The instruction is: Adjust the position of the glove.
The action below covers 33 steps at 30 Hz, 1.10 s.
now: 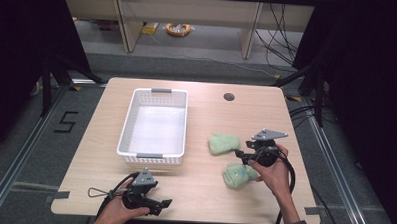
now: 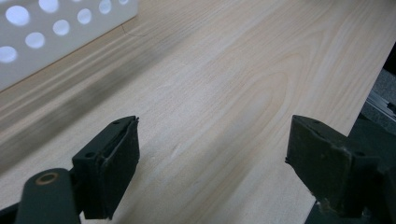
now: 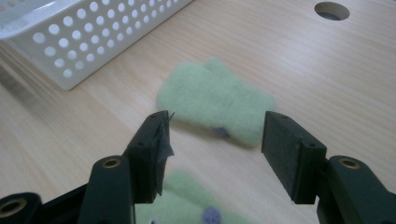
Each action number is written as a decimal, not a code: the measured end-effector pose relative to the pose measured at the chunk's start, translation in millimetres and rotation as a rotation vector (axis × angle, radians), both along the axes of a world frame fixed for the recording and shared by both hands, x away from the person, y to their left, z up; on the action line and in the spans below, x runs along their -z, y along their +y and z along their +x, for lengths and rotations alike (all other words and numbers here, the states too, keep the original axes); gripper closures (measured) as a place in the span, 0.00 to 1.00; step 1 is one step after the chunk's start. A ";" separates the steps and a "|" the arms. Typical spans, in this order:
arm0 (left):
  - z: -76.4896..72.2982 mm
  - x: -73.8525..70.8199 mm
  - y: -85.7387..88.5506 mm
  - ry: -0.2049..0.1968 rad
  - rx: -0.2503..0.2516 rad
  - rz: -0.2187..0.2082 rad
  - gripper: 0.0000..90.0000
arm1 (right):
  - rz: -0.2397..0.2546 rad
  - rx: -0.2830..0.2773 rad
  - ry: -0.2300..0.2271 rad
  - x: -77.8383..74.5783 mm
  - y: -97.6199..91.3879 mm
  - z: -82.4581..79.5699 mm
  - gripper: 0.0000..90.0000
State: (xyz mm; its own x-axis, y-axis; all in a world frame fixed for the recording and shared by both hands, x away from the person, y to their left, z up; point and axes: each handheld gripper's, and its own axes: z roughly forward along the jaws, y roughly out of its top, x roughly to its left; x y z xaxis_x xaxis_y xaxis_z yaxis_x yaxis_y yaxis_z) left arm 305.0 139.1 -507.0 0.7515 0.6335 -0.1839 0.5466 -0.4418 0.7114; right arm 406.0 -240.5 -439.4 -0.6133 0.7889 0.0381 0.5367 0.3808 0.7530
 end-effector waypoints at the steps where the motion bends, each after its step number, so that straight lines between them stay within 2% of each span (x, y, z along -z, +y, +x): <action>1: -0.3 0.0 -0.1 0.003 -0.004 -0.001 0.19 | -0.009 -0.008 -0.006 0.0 0.7 3.6 0.48; 4: -0.3 0.0 -0.2 0.002 -0.003 -0.001 0.19 | -0.006 -0.001 -0.012 0.5 4.4 12.1 0.48; 5: -0.4 -0.1 -0.2 0.003 -0.003 0.000 0.19 | -0.004 0.003 0.019 -0.2 6.7 16.5 0.49; 8: 0.0 -0.1 -0.1 0.003 -0.004 -0.004 0.19 | -0.017 -0.006 0.004 4.4 8.9 25.8 0.51; 9: 0.0 -0.1 -0.1 0.003 -0.004 -0.004 0.19 | -0.019 0.005 0.033 4.7 10.5 27.2 0.52; 10: -0.3 0.4 -0.8 0.011 -0.014 -0.014 0.19 | -0.019 0.005 0.033 4.7 10.5 27.2 0.52; 11: -0.3 0.0 -0.6 0.001 -0.009 -0.004 0.19 | -0.024 0.000 0.022 9.0 13.2 33.8 0.54; 12: -0.3 0.0 -0.6 0.001 -0.009 -0.004 0.19 | -0.024 0.000 0.022 9.0 13.2 33.8 0.54; 13: -0.2 -0.2 -0.3 0.000 -0.001 0.000 0.19 | -0.041 -0.001 0.048 11.3 17.1 38.6 0.56; 15: -0.3 -0.2 -0.3 -0.001 0.000 -0.001 0.19 | -0.038 -0.006 0.063 14.9 22.6 44.7 0.59; 16: -0.3 -0.2 -0.3 -0.001 0.000 -0.001 0.19 | -0.038 -0.006 0.063 14.9 22.6 44.7 0.59; 17: -0.4 -0.4 -0.3 -0.002 -0.001 -0.001 0.19 | -0.042 -0.014 0.053 20.8 28.5 51.6 0.60; 18: -0.4 -0.6 -0.1 -0.004 -0.001 0.000 0.19 | -0.054 -0.012 0.076 21.7 30.3 53.7 0.61; 19: -0.3 -0.7 0.1 -0.003 0.000 0.000 0.19 | -0.044 -0.017 0.056 26.8 33.1 57.8 0.62; 20: -0.3 -0.7 0.1 -0.003 0.000 0.000 0.19 | -0.044 -0.017 0.056 26.8 33.1 57.8 0.62; 21: -0.2 -0.7 0.1 -0.003 0.000 -0.001 0.19 | -0.059 -0.009 0.080 29.8 37.8 61.6 0.64; 22: -0.2 -0.7 0.1 -0.003 0.000 -0.001 0.19 | -0.059 -0.009 0.080 29.8 37.8 61.6 0.64; 25: -0.3 -0.7 0.2 -0.003 0.001 0.000 0.19 | -0.074 -0.007 0.127 31.9 41.6 66.6 0.66; 26: -0.4 -0.8 0.1 -0.003 0.002 -0.001 0.19 | -0.061 0.000 0.124 34.1 43.8 68.0 0.67; 27: -1.0 -0.4 -1.1 -0.004 -0.008 -0.014 0.19 | -0.086 -0.008 0.134 35.6 45.7 70.8 0.68; 30: -1.3 -0.6 -1.1 -0.003 -0.012 -0.015 0.19 | -0.084 -0.007 0.138 38.8 48.0 72.8 0.70; 33: -1.3 -0.7 -1.0 -0.003 -0.011 -0.014 0.19 | -0.107 -0.005 0.164 42.8 49.3 75.3 0.72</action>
